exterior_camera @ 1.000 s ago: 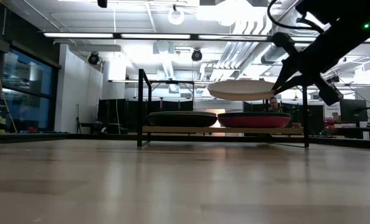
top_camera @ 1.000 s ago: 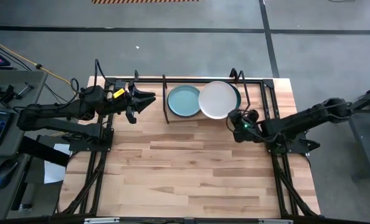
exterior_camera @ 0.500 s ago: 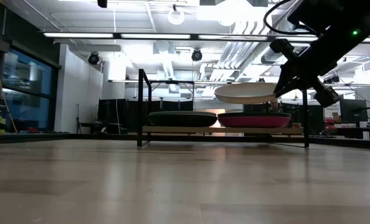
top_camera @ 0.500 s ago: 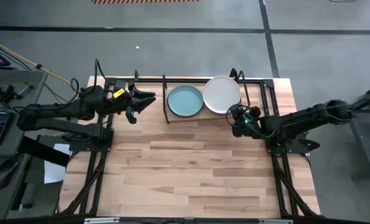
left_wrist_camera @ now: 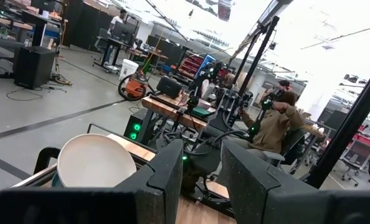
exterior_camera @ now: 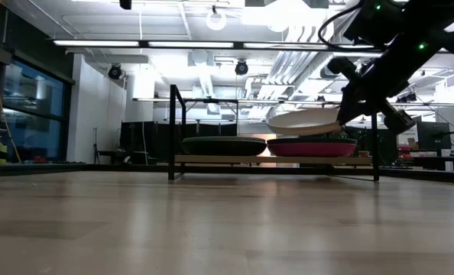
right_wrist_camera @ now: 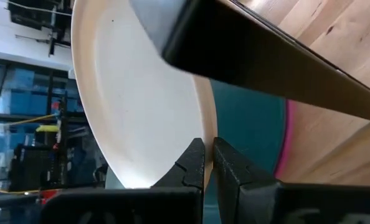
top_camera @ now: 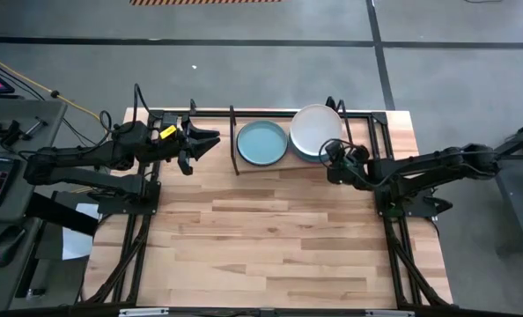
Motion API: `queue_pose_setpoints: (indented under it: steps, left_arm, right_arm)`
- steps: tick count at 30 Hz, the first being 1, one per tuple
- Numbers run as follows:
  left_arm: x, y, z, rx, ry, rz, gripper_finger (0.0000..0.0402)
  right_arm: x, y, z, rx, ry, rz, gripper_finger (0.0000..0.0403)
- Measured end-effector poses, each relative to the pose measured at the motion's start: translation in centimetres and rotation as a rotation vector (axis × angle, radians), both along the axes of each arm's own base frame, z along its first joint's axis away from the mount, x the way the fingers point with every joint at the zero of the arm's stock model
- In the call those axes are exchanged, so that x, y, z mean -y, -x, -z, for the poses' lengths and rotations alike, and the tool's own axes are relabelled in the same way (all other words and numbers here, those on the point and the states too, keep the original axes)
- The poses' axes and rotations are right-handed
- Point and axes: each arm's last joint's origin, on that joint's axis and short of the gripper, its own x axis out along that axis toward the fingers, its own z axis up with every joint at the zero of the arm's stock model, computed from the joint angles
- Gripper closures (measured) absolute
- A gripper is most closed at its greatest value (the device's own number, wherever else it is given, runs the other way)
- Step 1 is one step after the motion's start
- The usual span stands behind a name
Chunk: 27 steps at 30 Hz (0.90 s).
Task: Place and stack plates onto a shelf
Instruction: Stack the white plate on top of the green plate on the shelf
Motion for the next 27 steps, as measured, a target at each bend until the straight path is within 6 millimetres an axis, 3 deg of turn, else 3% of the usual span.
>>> queue_pose_setpoints:
  steps: [27]
  left_arm:
    - [0.00,0.00,0.00,0.000,0.001,0.001,0.0303]
  right_arm:
    - [0.08,0.30,0.47,-0.080,-0.083,-0.070,0.0403]
